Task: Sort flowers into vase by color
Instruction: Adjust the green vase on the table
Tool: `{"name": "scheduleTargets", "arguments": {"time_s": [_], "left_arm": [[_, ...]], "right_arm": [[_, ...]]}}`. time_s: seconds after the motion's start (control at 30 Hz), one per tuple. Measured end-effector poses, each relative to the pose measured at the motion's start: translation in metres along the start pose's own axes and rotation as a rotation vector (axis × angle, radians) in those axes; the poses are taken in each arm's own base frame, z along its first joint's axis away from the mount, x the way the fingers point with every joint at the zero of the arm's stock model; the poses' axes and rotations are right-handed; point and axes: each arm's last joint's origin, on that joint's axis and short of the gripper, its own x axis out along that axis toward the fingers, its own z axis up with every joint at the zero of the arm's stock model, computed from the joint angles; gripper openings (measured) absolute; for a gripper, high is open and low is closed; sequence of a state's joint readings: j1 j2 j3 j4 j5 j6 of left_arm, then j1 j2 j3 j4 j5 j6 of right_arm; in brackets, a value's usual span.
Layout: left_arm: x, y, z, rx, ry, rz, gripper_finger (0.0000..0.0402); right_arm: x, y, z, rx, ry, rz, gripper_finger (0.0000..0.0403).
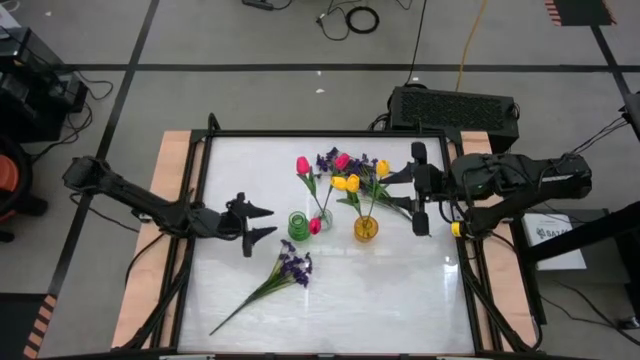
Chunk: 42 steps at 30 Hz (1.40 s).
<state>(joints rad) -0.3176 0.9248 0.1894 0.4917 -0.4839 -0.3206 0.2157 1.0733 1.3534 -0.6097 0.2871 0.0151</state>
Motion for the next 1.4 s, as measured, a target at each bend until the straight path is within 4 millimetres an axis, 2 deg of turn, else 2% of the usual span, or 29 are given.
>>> {"name": "scheduleTargets", "arguments": {"time_s": [0.23,0.33,0.5,0.67,0.87,1.03,1.4], "left_arm": [[0.005,0.010,-0.024,0.043,0.013,0.110,0.0354],[0.011,0.007,-0.026,0.050,-0.009,0.103,0.0374],[0.020,0.001,-0.028,0.055,-0.057,0.026,0.0377],[0.032,-0.004,-0.035,0.055,-0.016,0.003,0.0377],[0.051,-0.011,-0.029,0.059,-0.037,0.023,0.0377],[0.055,-0.004,-0.028,0.041,-0.036,0.065,0.0377],[0.061,-0.005,-0.021,0.052,-0.048,0.008,0.0377]], "right_arm": [[0.000,0.000,0.001,0.002,-0.009,0.000,0.0164],[0.000,0.000,0.001,0.003,-0.012,0.000,0.0164],[0.000,0.000,0.002,0.006,-0.023,0.000,0.0164],[0.000,0.000,0.002,-0.008,-0.023,0.001,0.0164],[0.000,0.000,0.003,-0.028,-0.027,0.000,0.0164],[0.000,0.000,0.003,-0.029,-0.030,0.000,0.0164],[0.000,0.000,0.005,-0.049,-0.045,0.000,0.0164]]}}
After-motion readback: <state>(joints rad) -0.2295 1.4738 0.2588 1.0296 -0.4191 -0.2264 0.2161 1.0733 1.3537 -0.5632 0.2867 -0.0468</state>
